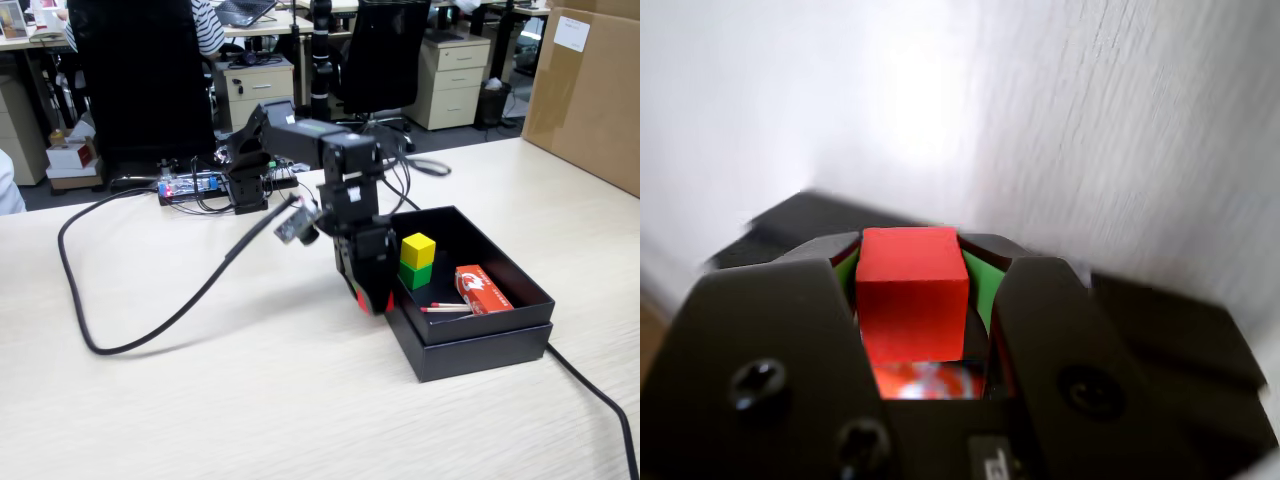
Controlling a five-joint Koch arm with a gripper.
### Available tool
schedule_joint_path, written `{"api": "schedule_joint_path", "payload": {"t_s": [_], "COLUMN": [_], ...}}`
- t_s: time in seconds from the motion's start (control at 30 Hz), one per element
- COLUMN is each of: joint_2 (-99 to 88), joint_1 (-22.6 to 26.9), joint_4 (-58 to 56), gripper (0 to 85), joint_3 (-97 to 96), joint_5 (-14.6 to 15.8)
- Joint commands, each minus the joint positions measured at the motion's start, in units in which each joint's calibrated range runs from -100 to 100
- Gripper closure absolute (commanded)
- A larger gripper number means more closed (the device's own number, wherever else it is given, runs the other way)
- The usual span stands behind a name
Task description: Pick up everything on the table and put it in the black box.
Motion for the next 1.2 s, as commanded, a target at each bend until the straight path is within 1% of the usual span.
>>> {"api": "schedule_joint_path", "payload": {"t_s": [0.0, 0.1, 0.17, 0.27, 0.43, 0.47, 0.6, 0.73, 1.03, 1.07, 1.1, 1.17], "joint_2": [-16.5, -25.3, -30.9, -33.9, -31.3, -26.9, -19.6, -4.5, 7.6, 8.0, 8.1, 7.3], "joint_1": [1.3, 3.3, 5.6, 8.2, 11.9, 13.3, 13.9, 13.5, 12.0, 12.0, 12.0, 12.1], "joint_4": [-0.1, -0.1, -0.1, -0.1, -0.1, -0.1, -0.1, 0.0, 0.0, 0.0, 0.0, 0.0], "gripper": [84.6, 84.6, 84.6, 84.6, 84.6, 84.6, 84.6, 84.6, 84.2, 76.2, 61.3, 53.5], "joint_3": [0.7, -1.9, -4.6, -7.3, -9.7, -10.0, -8.8, -2.1, 0.5, 0.3, -0.6, -2.0], "joint_5": [-0.5, -0.5, 0.0, 0.4, 1.0, 1.3, 1.8, 1.8, 1.8, 1.7, 1.5, 1.5]}}
